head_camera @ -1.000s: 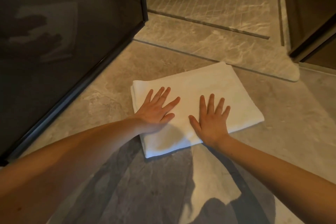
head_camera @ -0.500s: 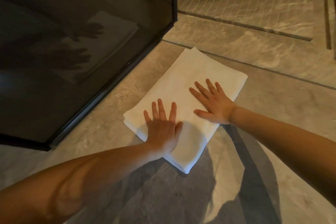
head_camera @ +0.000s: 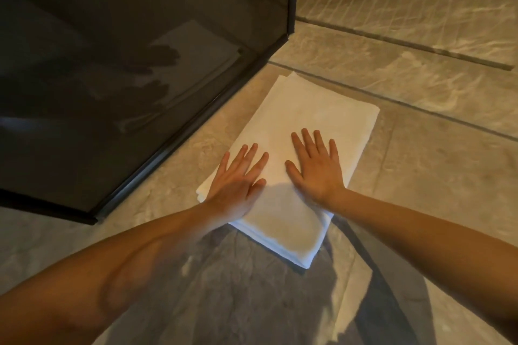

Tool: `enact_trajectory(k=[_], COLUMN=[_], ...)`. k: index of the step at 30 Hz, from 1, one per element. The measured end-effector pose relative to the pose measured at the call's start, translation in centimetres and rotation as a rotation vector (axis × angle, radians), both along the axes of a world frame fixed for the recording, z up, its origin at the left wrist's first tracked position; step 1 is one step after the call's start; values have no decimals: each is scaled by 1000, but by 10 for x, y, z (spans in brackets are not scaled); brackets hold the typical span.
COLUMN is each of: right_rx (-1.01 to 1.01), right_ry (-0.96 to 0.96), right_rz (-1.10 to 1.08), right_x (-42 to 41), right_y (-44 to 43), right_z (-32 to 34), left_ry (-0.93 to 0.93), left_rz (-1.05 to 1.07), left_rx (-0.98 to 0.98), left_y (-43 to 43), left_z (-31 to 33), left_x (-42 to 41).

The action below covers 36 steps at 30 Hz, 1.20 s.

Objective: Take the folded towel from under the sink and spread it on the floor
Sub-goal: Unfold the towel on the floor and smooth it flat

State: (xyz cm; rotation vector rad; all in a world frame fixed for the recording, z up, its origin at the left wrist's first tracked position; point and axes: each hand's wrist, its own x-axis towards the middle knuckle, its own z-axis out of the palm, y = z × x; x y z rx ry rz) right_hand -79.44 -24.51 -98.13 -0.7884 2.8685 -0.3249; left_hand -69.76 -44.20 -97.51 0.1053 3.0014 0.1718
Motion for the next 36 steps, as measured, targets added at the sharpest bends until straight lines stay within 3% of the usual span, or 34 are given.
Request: enact_trajectory(k=[13, 21, 26, 29, 36], right_rx=[39, 60, 95, 105, 133], right_ry=[58, 71, 82, 84, 71], right_rz=[4, -2, 1, 2, 3], right_x=[-19, -21, -22, -23, -21], right_y=[-12, -10, -10, -10, -12], right_z=[-9, -11, -12, -12, -9], left_ry=[31, -161, -158, -110, -294], left_rz=[13, -69, 178, 279, 417], left_rx=[29, 171, 517, 516, 697], left_y=[-14, -39, -72, -86, -95], left_z=[-10, 11, 32, 40, 45], left_x=[-14, -12, 5, 10, 22])
